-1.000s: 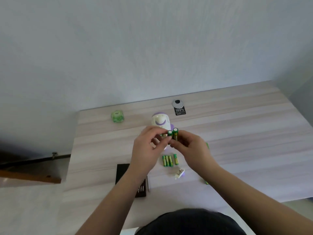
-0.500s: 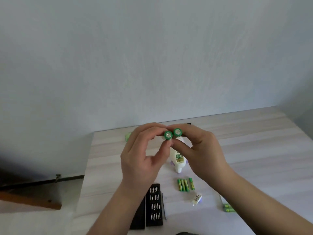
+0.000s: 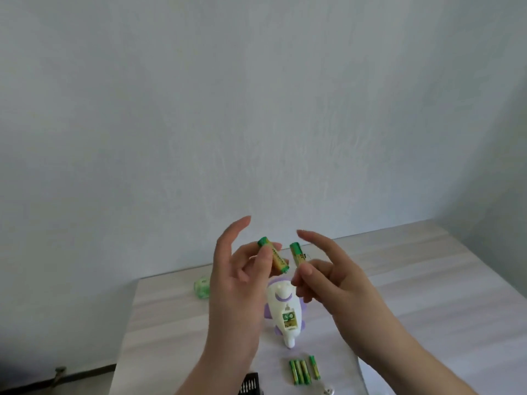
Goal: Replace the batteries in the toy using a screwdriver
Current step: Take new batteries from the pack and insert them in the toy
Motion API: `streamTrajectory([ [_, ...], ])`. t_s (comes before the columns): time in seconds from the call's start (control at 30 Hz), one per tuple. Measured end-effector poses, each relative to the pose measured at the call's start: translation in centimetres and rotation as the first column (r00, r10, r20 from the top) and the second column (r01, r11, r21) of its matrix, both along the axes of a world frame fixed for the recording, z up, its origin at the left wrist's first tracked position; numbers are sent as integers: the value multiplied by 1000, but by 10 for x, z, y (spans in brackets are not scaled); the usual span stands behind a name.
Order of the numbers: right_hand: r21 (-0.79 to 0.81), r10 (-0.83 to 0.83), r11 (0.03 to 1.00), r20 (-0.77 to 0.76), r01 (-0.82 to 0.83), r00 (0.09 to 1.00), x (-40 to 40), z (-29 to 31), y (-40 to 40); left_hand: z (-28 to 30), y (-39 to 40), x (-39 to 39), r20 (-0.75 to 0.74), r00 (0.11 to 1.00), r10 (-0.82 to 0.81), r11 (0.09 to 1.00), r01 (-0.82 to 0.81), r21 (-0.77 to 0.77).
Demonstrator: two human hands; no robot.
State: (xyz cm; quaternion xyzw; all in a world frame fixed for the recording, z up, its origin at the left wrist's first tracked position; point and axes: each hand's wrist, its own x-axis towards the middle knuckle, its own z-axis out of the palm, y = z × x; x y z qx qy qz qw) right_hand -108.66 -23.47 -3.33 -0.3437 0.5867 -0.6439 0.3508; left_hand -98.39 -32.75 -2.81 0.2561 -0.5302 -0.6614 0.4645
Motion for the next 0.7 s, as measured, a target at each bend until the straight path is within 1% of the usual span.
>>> streamTrajectory([
  [0.07, -40, 6, 999, 149, 0, 989, -1, 1, 3, 2, -1, -5, -34, 999, -35, 975, 42, 218],
  [0.1, -61, 7, 998, 230, 8, 973, -1, 1, 4, 2, -2, -7, -61, 997, -52, 954, 67, 293],
  [0.17, -97, 12, 995, 367, 26, 930, -1, 3, 5, 2, -2, -10, -104, 992, -78, 920, 112, 376],
  [0.23, -120, 13, 992, 425, 42, 905, -1, 6, 4, 3, 1, -12, -125, 986, -109, 909, 150, 389],
  [0.3, -127, 2, 990, 432, 59, 902, -2, 8, 5, 5, 6, -12, -138, 982, -127, 904, 171, 391],
  [0.57, -78, -13, 996, 278, 36, 960, -4, 9, 12, -3, 14, -11, -179, 974, -141, 861, 209, 463],
  [0.7, -65, -17, 997, 232, 33, 973, -4, 10, 13, -5, 15, -12, -190, 972, -139, 860, 214, 464],
])
